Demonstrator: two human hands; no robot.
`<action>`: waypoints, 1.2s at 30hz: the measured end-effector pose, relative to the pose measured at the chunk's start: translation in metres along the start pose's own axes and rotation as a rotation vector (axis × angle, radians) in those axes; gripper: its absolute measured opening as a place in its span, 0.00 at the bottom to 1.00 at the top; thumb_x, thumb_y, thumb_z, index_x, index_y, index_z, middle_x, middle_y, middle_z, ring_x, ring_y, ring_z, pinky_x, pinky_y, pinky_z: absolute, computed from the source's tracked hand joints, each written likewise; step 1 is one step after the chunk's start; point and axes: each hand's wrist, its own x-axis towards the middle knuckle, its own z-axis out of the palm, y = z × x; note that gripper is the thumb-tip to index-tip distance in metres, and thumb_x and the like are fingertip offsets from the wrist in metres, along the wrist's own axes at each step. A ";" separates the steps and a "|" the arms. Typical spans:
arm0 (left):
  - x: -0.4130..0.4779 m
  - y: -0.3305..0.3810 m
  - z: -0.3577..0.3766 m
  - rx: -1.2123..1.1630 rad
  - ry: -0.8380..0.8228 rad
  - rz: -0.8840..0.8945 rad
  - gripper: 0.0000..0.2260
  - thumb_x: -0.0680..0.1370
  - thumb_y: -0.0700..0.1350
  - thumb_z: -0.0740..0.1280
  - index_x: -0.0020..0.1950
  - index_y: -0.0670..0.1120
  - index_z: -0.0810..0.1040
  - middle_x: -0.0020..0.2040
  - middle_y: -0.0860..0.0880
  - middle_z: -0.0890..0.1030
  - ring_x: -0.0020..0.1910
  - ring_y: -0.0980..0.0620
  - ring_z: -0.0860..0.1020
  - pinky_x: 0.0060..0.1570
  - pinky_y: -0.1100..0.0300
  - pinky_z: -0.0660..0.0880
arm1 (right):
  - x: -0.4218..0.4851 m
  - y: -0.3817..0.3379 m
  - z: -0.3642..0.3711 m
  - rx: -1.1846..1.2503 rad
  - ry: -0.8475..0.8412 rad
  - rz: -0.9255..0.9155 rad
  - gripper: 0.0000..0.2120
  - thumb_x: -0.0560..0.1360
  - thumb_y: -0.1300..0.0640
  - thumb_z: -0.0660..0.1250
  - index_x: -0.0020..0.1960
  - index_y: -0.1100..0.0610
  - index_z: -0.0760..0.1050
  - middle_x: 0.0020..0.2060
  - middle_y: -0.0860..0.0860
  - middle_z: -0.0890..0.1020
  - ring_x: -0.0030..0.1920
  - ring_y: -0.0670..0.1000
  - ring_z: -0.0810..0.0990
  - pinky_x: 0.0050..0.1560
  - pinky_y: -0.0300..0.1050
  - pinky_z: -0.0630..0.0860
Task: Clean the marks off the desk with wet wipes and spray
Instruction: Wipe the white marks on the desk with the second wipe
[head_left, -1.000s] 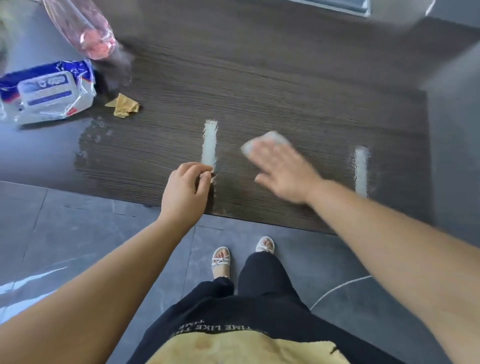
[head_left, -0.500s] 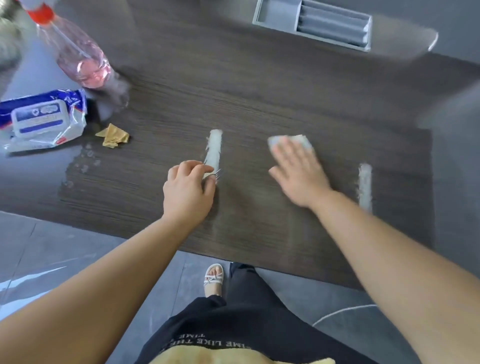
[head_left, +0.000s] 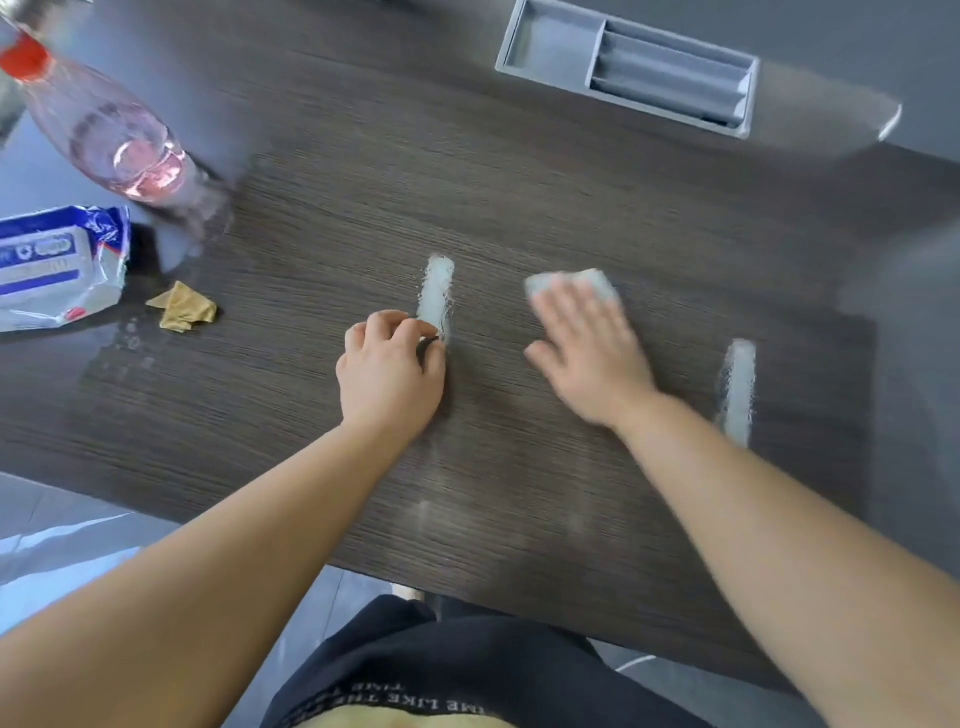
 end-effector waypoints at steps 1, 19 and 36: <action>0.002 0.003 0.000 0.007 -0.008 -0.007 0.12 0.78 0.51 0.60 0.59 0.52 0.77 0.65 0.51 0.70 0.67 0.45 0.62 0.63 0.51 0.63 | 0.006 0.027 -0.007 0.015 -0.025 0.186 0.31 0.79 0.39 0.40 0.77 0.51 0.46 0.77 0.51 0.47 0.77 0.53 0.45 0.75 0.50 0.38; 0.019 0.044 0.019 0.239 -0.166 0.066 0.18 0.78 0.57 0.55 0.68 0.56 0.66 0.71 0.51 0.61 0.69 0.44 0.57 0.64 0.46 0.58 | -0.015 0.106 -0.029 0.211 -0.069 0.916 0.29 0.81 0.42 0.40 0.77 0.52 0.38 0.77 0.51 0.39 0.76 0.53 0.38 0.74 0.53 0.37; 0.056 -0.043 -0.041 0.185 -0.093 0.092 0.16 0.77 0.48 0.60 0.65 0.52 0.72 0.69 0.51 0.67 0.67 0.43 0.62 0.64 0.49 0.61 | 0.081 0.047 -0.050 0.109 -0.170 0.645 0.29 0.80 0.41 0.39 0.77 0.51 0.38 0.76 0.51 0.38 0.76 0.54 0.38 0.75 0.54 0.39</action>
